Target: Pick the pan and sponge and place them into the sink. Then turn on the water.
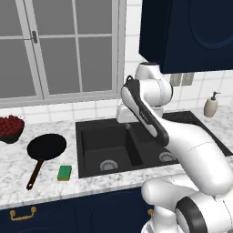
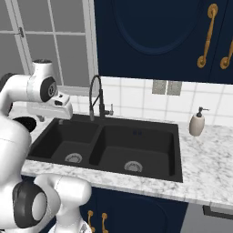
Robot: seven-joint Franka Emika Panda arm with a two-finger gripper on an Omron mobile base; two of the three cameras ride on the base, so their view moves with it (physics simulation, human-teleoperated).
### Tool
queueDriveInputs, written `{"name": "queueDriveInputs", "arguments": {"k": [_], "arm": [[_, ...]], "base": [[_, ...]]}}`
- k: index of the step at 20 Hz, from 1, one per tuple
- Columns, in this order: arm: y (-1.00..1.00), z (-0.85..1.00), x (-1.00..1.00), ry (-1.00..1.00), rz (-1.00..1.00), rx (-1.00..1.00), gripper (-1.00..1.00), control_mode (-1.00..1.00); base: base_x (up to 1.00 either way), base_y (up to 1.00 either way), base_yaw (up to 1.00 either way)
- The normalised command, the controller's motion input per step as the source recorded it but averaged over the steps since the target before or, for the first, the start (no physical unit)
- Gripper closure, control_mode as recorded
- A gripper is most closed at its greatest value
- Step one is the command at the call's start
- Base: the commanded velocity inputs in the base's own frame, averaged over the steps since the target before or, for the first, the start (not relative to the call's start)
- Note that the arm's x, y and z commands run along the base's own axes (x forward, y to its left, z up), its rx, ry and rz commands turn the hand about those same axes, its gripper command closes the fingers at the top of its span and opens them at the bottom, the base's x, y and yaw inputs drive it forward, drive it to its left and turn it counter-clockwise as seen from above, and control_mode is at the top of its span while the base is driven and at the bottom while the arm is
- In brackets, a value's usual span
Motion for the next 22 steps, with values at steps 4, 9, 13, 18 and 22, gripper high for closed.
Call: {"name": "queueDriveInputs", "arguments": {"k": [4, 9, 13, 18, 22], "arm": [[1.00, -0.14, 0.00, 0.15, 0.00, 0.00, -1.00, -1.00], [0.77, -0.28, 0.03, 0.06, 0.00, 0.00, -1.00, -1.00], [0.66, -0.39, 0.00, 0.06, 0.00, 0.00, -1.00, -1.00], [0.61, -0.34, 0.00, 0.00, 0.00, 0.00, -1.00, -1.00], [0.69, -0.36, 0.00, 0.00, 0.00, 0.00, -1.00, -1.00]], "base": [[0.00, 0.00, 0.00], [0.00, 0.00, 0.00], [0.00, 0.00, 0.00], [0.00, 0.00, 0.00], [0.00, 0.00, 0.00]]}}
